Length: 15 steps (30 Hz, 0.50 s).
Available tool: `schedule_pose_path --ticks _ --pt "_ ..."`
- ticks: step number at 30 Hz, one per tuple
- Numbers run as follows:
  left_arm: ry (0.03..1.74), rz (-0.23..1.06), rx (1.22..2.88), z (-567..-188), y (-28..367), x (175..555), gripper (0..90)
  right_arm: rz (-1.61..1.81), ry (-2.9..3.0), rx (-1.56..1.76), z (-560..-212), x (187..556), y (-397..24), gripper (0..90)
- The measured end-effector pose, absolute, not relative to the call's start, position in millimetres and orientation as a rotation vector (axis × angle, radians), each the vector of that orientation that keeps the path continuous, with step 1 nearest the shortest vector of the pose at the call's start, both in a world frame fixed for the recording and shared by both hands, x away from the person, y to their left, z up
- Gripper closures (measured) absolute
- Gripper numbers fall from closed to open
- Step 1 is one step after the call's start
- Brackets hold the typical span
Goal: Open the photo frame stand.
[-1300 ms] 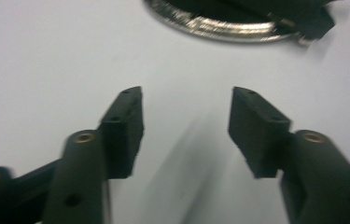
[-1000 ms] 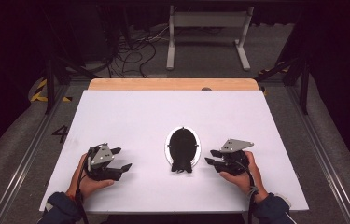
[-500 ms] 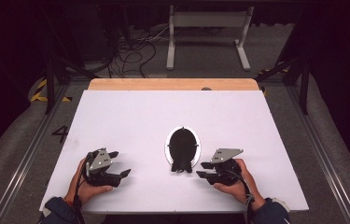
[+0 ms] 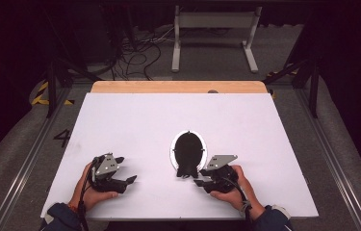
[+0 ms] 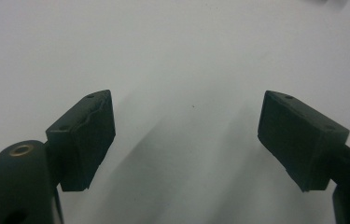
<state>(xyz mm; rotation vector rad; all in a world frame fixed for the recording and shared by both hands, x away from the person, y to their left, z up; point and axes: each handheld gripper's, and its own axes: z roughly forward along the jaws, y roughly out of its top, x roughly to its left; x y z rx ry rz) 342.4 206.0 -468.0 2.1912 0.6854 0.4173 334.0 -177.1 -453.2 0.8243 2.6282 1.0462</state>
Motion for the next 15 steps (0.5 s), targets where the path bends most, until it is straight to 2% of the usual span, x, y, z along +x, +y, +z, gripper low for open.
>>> schedule_pose_path --ticks 15 --pt "0.682 0.400 2.184 -467.8 205.3 342.2 19.0 1.078 2.602 0.893 -453.9 335.4 -177.6 60.0"
